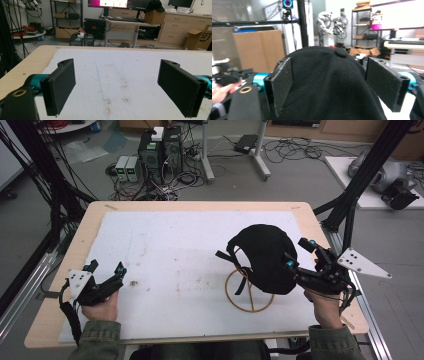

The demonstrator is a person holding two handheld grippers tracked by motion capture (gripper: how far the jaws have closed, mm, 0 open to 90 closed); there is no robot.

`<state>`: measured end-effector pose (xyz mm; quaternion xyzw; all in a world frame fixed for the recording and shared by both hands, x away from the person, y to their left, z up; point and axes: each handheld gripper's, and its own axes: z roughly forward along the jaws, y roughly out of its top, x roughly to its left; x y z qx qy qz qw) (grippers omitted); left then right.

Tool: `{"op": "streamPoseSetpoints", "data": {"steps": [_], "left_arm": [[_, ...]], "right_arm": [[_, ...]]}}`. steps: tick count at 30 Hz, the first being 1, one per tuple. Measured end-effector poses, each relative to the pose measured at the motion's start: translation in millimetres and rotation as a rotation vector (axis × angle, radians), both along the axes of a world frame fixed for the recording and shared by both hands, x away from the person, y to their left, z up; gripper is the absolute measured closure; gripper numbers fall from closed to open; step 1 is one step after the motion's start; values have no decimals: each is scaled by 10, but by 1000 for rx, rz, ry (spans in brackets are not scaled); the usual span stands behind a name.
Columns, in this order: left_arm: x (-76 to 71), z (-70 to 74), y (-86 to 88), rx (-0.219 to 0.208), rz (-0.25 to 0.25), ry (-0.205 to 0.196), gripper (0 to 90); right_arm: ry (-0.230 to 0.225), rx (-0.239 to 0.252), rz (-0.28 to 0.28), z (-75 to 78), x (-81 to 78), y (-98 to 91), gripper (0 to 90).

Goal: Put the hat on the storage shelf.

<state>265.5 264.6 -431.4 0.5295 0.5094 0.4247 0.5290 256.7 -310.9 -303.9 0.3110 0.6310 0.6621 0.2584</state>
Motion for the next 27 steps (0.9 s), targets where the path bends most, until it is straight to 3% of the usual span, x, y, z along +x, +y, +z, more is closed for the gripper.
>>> {"op": "streamPoseSetpoints", "data": {"steps": [8,16,23,27], "left_arm": [[4,-1,0,2,-2,1,150],[2,1,-1,1,-1,1,150],[-1,2,0,1,0,1,150],[1,0,-5,-1,0,0,150]], "right_arm": [[0,3,-58,-27,2,-52,124],[-1,4,-105,-46,-18,-98,121],[-27,2,-198,-110,-57,-178,121],[-14,8,-235,-149,-73,-235,122]]}}
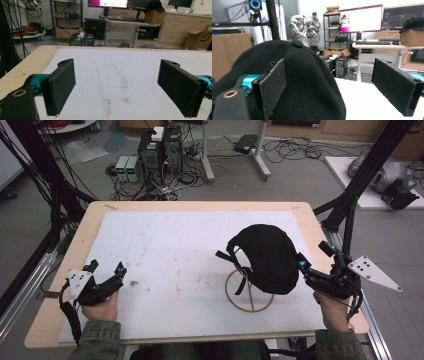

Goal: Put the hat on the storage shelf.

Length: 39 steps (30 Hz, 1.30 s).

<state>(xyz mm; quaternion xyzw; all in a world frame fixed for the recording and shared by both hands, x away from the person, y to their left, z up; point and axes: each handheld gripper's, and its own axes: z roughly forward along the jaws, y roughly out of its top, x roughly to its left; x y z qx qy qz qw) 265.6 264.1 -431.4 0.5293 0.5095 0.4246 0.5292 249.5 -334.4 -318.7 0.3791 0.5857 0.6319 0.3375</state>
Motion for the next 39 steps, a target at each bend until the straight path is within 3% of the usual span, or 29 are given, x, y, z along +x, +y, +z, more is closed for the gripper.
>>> {"op": "streamPoseSetpoints", "data": {"steps": [5,15,30,35,39], "left_arm": [[-2,2,0,2,5,-1,150],[-3,2,2,4,8,-3,150],[-2,1,9,0,9,-2,150],[-2,3,6,3,9,-4,150],[-6,11,-6,31,12,-5,150]], "right_arm": [[-20,-1,-71,-61,-2,-76,121],[-1,28,-194,-222,77,-202,124],[21,-16,-289,-556,230,-280,124],[49,-33,-310,-687,286,-277,124],[63,-36,-327,-757,312,-274,124]]}}
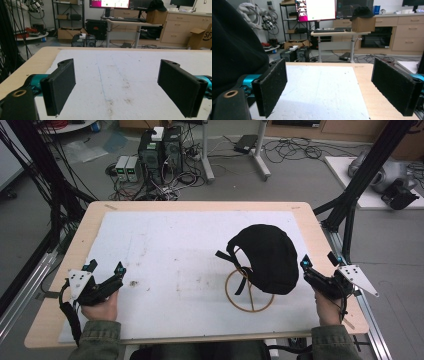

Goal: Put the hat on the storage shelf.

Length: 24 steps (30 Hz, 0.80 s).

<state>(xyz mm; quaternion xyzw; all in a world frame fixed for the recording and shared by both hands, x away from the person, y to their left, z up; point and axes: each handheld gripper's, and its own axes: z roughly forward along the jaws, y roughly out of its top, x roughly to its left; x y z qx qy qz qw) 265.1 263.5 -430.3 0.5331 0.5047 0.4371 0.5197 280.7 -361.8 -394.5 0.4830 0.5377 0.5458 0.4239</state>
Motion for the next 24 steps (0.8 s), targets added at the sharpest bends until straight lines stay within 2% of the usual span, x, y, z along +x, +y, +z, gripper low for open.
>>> {"op": "streamPoseSetpoints", "data": {"steps": [6,13,22,24], "left_arm": [[7,-1,-9,-1,-2,-1,150],[8,-4,-9,3,-2,0,150],[5,-3,-11,4,-1,1,150],[6,-3,-11,1,1,0,150]], "right_arm": [[18,-12,-25,-106,39,-23,126],[63,-56,-28,-292,72,38,126],[70,-40,-27,-313,78,61,126],[68,-51,-23,-315,83,69,126]]}}
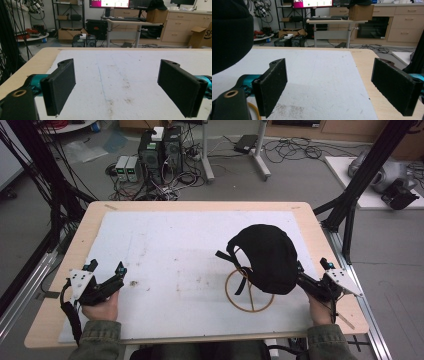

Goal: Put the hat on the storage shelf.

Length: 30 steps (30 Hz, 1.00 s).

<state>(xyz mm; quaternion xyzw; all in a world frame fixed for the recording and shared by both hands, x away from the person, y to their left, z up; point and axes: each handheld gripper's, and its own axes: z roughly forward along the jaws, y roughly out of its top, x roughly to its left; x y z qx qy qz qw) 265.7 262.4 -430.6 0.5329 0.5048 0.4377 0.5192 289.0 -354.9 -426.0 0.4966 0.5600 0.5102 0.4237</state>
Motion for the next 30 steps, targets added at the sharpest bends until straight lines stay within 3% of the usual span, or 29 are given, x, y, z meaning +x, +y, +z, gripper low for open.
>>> {"op": "streamPoseSetpoints", "data": {"steps": [30], "left_arm": [[-36,5,9,0,11,-4,150]], "right_arm": [[15,-21,-9,-15,6,39,125]]}}
